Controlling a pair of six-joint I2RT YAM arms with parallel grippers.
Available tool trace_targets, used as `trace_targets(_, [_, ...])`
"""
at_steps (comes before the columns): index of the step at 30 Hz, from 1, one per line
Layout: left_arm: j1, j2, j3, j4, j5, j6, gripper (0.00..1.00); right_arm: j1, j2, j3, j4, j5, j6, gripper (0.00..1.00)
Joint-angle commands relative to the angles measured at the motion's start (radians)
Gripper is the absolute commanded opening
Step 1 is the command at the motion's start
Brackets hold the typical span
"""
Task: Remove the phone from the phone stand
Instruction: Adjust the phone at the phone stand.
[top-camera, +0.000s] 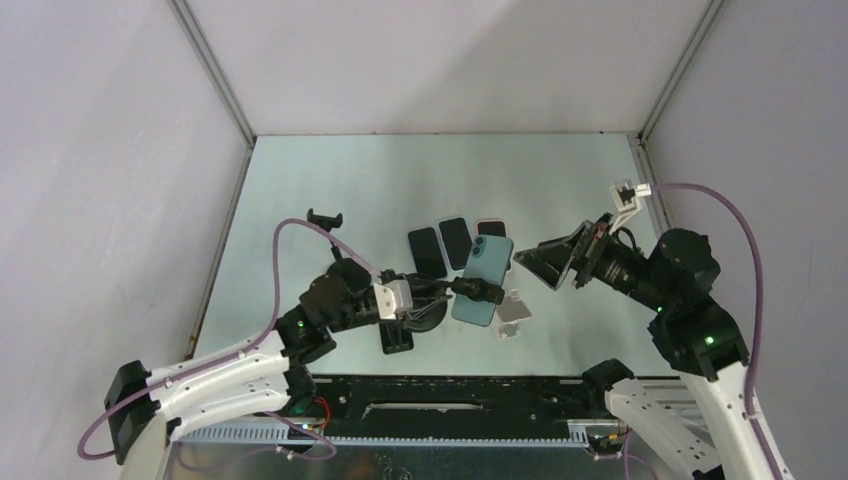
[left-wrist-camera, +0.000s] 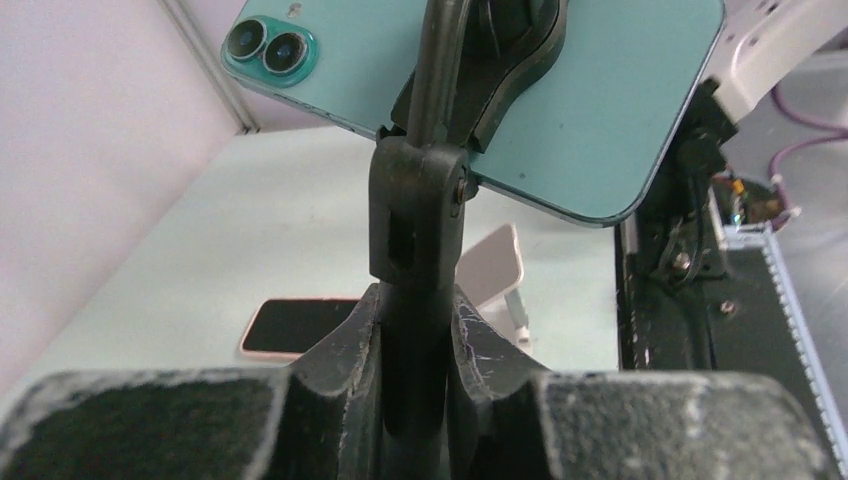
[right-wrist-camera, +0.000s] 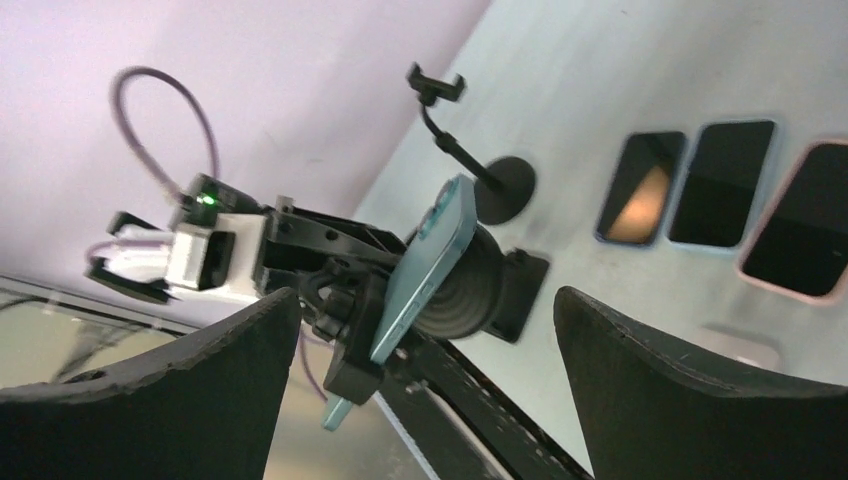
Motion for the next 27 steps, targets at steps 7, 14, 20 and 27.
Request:
trace_targets(7, [0.069, 0.023, 0.075, 0.383, 0.184, -0.164, 0.00, -0.174, 0.054, -0.194, 0.702, -0.358, 0.501, 0.99])
trace_targets(14, [0.073, 0.080, 0.118, 0.450, 0.195, -0.187, 0.00, -0.128, 0.066, -0.273, 0.894, -0.363, 0.631, 0.99])
trace_targets(20, [0.084, 0.112, 0.157, 0.376, 0.180, -0.112, 0.00, -0.019, 0.060, -0.273, 0.757, -0.266, 0.568, 0.92])
trace_targets(27, [0.105, 0.166, 0.163, 0.567, 0.252, -0.253, 0.00, 0.088, 0.074, -0.277, 0.893, -0.210, 0.498, 0.99])
